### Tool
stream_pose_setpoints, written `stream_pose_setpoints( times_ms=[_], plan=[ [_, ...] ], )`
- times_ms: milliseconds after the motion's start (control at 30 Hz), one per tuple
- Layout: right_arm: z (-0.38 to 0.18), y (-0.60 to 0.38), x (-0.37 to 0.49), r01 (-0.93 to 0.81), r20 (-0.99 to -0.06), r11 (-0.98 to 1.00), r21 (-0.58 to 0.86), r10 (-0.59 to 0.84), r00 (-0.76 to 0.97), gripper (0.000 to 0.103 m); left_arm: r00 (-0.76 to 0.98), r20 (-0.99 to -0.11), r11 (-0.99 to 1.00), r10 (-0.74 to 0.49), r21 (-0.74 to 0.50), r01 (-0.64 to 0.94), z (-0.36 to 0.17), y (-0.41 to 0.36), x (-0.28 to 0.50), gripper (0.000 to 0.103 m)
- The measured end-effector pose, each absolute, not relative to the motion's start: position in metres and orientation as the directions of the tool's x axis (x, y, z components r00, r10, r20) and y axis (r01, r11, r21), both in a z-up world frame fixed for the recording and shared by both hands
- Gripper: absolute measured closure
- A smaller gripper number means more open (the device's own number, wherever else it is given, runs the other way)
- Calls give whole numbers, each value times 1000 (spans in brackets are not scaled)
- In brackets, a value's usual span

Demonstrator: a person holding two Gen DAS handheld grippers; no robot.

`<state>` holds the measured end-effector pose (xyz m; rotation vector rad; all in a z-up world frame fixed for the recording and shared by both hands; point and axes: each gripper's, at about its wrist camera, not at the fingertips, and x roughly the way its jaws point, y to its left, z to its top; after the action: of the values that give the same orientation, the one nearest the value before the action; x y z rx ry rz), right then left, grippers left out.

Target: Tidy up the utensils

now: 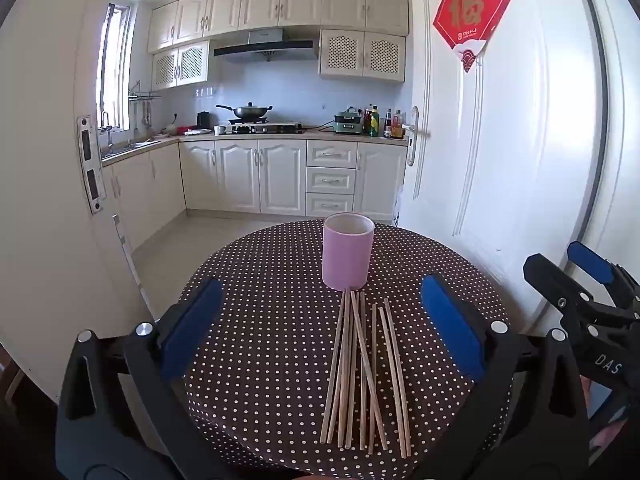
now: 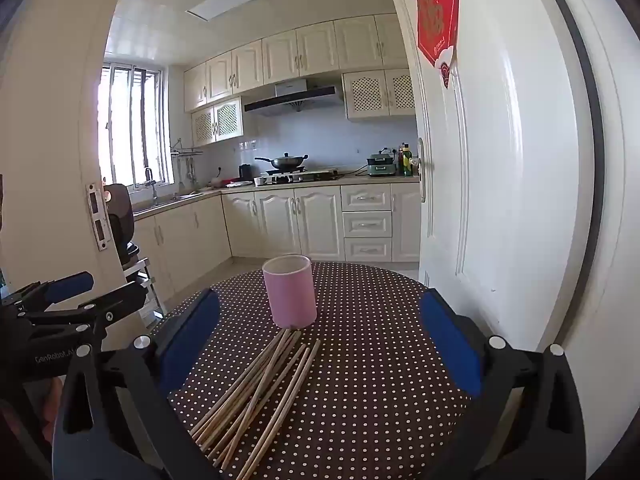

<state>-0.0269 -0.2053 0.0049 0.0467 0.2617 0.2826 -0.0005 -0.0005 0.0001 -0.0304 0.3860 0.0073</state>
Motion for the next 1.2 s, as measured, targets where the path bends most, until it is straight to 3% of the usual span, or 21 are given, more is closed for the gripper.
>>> stream_pose_setpoints(
  times_ms=[1200],
  plan=[
    [3, -203, -14, -295, -275, 952, 80, 306, 912, 7, 932, -363, 999, 9, -30, -21, 0, 3, 7, 5]
  ],
)
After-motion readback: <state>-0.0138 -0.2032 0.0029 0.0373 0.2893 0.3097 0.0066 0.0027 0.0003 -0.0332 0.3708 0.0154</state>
